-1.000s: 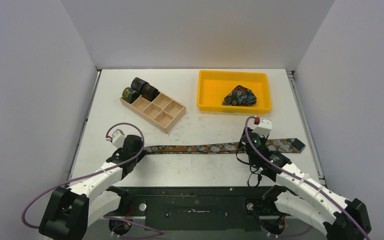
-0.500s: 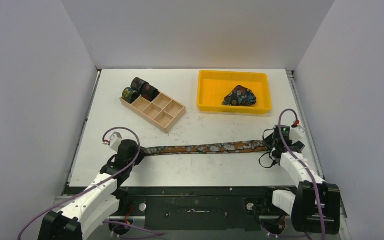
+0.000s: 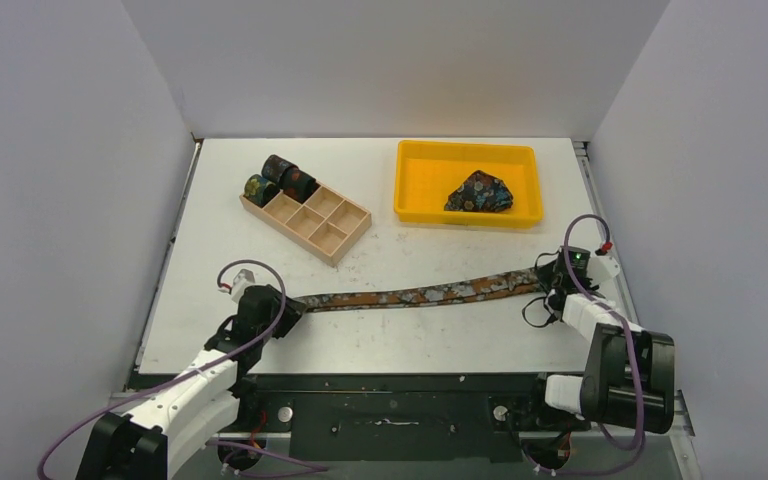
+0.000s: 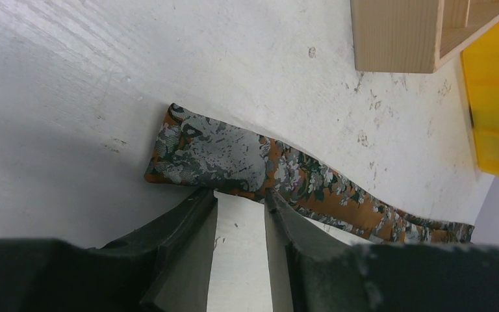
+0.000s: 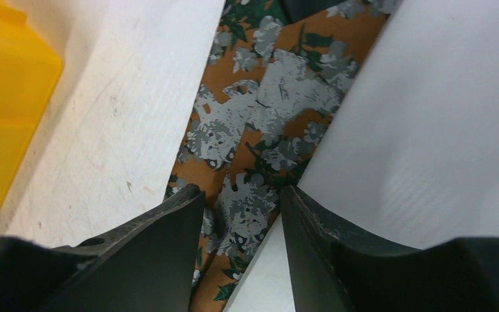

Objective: Roll the ties
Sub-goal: Flatten out the tie at the center of the board.

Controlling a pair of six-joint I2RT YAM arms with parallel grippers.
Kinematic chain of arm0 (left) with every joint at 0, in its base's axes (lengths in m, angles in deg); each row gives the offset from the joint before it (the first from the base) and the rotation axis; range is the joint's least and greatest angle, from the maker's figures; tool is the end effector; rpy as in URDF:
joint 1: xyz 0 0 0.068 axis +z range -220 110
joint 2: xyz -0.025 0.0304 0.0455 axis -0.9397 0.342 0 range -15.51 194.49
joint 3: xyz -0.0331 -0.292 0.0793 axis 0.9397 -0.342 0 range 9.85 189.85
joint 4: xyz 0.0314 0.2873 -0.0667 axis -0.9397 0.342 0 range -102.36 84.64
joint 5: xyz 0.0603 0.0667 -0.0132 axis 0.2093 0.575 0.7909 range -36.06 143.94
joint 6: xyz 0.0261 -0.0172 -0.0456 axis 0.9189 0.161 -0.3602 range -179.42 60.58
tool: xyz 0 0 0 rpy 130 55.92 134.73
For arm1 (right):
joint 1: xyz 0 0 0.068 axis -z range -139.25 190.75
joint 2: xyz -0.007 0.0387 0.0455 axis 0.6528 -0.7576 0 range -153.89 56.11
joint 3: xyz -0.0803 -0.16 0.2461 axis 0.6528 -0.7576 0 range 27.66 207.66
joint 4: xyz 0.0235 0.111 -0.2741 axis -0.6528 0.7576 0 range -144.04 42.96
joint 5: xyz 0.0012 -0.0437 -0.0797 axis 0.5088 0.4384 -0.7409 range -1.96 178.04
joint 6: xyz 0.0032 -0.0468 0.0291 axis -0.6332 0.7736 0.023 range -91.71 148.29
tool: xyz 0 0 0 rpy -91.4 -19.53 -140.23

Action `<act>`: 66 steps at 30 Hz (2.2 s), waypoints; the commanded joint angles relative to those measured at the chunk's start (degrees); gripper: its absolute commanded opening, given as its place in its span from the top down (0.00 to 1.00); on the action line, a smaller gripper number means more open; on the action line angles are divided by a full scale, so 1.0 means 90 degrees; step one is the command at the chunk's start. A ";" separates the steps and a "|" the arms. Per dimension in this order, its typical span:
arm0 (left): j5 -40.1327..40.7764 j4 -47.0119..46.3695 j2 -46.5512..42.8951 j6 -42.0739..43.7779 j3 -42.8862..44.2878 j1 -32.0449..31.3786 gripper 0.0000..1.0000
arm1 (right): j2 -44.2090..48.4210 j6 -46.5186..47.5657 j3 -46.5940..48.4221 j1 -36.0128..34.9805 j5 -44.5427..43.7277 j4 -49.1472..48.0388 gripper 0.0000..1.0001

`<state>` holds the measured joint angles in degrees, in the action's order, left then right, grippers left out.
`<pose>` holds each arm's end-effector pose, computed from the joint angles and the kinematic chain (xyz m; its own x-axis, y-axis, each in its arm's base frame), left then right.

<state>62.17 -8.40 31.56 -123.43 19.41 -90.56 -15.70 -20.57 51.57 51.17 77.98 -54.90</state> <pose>0.1534 -0.0517 0.1327 -0.4939 -0.7649 -0.4136 -0.4490 0.6317 -0.6319 0.2318 -0.0493 0.1447 -0.2512 0.8001 -0.5447 0.7362 0.5233 0.4292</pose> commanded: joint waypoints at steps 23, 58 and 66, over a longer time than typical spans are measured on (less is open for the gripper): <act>-0.0782 -0.0478 -0.0277 0.0206 0.0001 -0.0011 0.62 | -0.1014 0.1128 0.1153 -0.0527 -0.0375 0.0180 0.60; -0.0914 0.0194 -0.0700 0.0285 0.0218 -0.0016 0.53 | -0.0068 0.0897 0.1004 0.0057 -0.0979 0.0224 0.95; -0.0779 0.0189 -0.0594 0.0339 0.0237 -0.0013 0.42 | -0.0317 0.0545 0.1065 0.0481 -0.1140 0.0327 0.95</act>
<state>54.52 -6.50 25.96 -121.50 19.02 -90.58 -17.63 -13.34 60.75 53.64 70.70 -51.73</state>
